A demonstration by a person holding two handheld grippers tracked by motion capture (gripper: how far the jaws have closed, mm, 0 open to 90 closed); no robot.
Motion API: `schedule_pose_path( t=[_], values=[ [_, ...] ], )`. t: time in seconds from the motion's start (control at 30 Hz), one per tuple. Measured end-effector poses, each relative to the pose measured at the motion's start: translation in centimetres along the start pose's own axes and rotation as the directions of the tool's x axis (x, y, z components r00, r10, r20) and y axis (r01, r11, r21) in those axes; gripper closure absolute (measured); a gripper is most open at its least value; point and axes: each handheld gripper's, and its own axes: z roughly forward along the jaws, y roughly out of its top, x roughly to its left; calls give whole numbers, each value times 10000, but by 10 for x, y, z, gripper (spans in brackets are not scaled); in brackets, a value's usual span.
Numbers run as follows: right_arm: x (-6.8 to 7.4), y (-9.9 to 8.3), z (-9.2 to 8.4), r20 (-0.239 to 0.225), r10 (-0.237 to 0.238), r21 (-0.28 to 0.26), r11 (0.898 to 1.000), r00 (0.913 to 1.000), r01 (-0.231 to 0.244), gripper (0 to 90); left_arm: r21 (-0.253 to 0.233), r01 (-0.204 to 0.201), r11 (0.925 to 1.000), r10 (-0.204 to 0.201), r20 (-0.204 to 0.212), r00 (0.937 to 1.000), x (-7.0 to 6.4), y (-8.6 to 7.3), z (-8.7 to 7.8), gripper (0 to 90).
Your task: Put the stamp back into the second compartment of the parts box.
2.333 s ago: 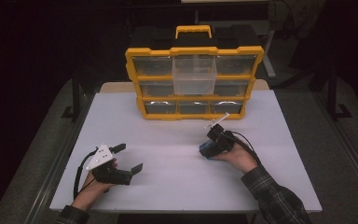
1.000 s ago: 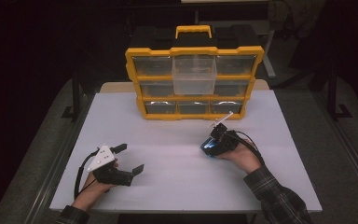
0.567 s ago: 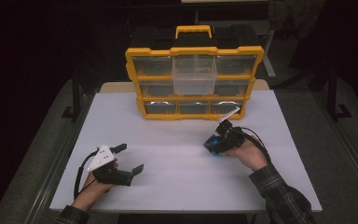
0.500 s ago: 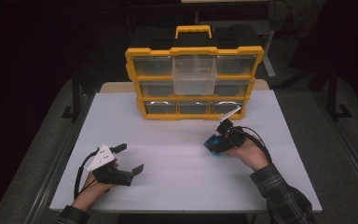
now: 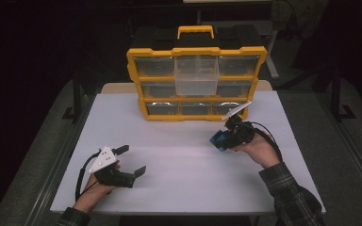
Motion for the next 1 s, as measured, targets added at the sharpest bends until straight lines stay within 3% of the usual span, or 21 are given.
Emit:
schedule_pose_path(
  t=[0.67,1.0],
  values=[
    [-11,14,-23,-157,-34,-176,9998,9999,31,401,66,-7,10000,7,13,10000,-1,0,1,0],
    [-15,26,-42,-42,-62,-367,9993,10000,60,401,59,9,10000,-9,10,10000,-1,0,1,0]
  ],
)
